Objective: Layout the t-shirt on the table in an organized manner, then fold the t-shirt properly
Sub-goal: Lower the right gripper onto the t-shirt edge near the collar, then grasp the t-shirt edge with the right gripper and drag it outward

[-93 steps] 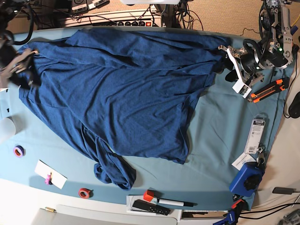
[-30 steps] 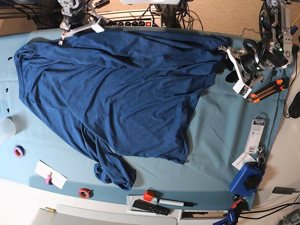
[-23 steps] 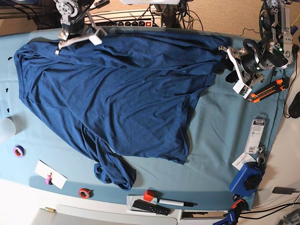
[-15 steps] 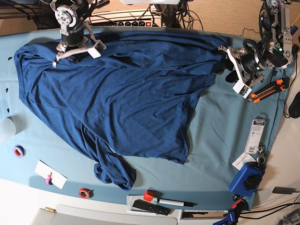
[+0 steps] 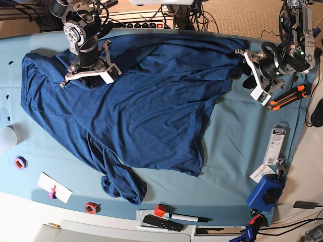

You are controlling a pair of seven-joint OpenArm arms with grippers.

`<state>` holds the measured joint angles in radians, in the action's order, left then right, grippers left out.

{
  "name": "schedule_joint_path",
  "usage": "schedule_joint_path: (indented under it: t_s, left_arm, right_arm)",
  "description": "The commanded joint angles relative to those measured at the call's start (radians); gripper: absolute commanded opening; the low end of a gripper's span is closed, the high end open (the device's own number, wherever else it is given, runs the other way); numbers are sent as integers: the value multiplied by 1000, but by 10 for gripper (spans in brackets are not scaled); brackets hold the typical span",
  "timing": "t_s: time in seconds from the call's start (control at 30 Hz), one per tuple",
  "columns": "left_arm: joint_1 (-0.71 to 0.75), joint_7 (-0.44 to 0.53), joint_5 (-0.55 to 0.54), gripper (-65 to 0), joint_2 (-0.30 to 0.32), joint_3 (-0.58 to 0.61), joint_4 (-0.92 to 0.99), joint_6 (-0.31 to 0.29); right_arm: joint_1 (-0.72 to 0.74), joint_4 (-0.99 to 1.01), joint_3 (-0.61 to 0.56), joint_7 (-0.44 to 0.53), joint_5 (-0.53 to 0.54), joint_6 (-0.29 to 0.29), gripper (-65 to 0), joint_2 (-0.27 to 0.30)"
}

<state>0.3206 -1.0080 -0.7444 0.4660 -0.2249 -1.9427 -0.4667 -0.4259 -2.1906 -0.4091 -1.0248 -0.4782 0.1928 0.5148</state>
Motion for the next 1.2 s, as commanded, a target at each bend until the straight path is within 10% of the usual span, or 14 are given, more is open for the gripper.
schedule_joint_path:
  t_s: [0.0,0.17,0.37,0.6,0.97,1.17]
  left_arm:
    - [-5,22,-14,-326,13,-8,-14,-1]
    - [-5,23,-14,-326,13,-8,-14,-1]
    - [-16,88,20,-326,13,-8,-14,0]
    - [-131,113,20,-326,7,-7,-14,4]
    - [-230,126,20,-326,-153,1,-14,-1]
    - [-230,103,76,-326,-153,112,-13,-1]
  right_arm:
    - [5,-14,4,-11,-2,-10,-407,8]
    - [5,-14,4,-83,-1,-23,-365,9]
    - [6,-14,43,-85,-189,-218,-365,5]
    - [20,-14,368,17,31,-226,-365,-106]
    - [148,64,760,103,450,-56,-364,-286]
    - [293,344,905,101,650,69,-359,-293]
